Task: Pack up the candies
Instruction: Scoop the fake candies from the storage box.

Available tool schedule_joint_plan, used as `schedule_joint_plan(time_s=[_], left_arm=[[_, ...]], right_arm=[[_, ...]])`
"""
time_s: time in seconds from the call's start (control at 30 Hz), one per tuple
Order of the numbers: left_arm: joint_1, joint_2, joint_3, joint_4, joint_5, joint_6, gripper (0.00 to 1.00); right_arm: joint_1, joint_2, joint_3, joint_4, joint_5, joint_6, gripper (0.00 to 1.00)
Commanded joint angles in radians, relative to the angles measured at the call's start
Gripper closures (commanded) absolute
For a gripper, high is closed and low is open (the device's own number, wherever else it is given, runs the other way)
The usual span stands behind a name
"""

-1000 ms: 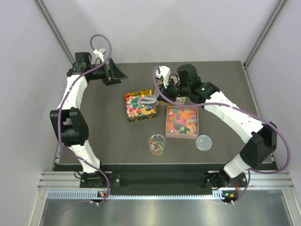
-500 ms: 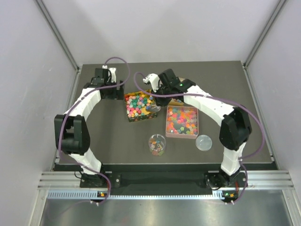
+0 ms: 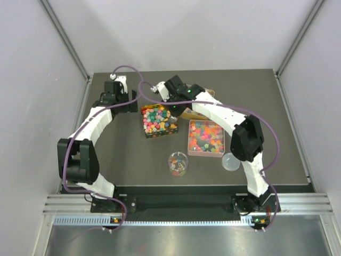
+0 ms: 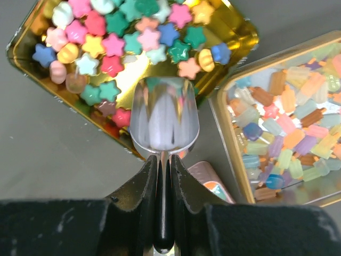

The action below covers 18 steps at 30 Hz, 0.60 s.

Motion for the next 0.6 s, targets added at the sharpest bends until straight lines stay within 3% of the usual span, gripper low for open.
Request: schedule_joint_plan(time_s=[0.0, 0.33, 0.57], left_arm=[[0.012, -0.087, -0.038, 0.051, 0.025, -0.017, 0.01], [0.029, -0.076, -0.066, 0.067, 0.053, -0.041, 0.01], [0.051, -0.113, -0.076, 0.045, 0.062, -0.049, 0.01]], right_arm=[[0.078, 0.025, 0.053, -0.065, 0.053, -0.012, 1.00], [0.118, -0.021, -0.030, -0.076, 0.076, -0.028, 1.00], [0.110, 0.083, 0.042, -0.054, 0.062, -0.013, 1.00]])
